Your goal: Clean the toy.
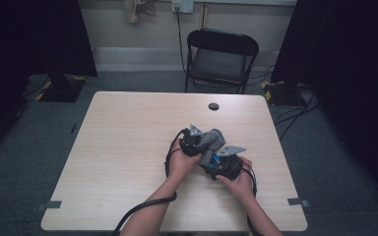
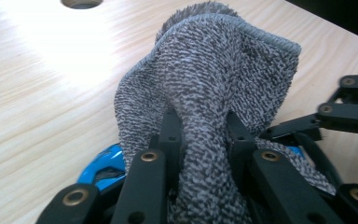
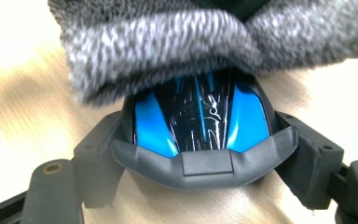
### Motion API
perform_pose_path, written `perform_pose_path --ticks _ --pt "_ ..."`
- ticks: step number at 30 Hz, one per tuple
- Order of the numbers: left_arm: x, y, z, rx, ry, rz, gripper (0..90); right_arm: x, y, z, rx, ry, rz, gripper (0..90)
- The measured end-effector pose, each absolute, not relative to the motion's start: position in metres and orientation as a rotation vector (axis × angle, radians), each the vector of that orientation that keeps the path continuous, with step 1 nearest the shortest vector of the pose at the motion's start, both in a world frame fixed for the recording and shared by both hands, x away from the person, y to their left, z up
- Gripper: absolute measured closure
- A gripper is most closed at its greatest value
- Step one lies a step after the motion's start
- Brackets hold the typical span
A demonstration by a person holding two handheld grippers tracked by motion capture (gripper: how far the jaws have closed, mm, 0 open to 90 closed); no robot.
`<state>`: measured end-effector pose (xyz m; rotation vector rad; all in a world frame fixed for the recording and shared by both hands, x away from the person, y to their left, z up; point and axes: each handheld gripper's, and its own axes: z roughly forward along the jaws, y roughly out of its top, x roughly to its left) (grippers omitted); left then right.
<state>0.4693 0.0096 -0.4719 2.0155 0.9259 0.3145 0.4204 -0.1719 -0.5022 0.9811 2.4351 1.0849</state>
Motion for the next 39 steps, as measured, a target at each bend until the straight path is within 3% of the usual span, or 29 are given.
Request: perform_pose_path --ticks 39 --pt "0.487 0.056 -0.485 1.945 1.09 0.36 74.0 0.42 -0.172 -0.502 0.982 2.435 1.086 24.0"
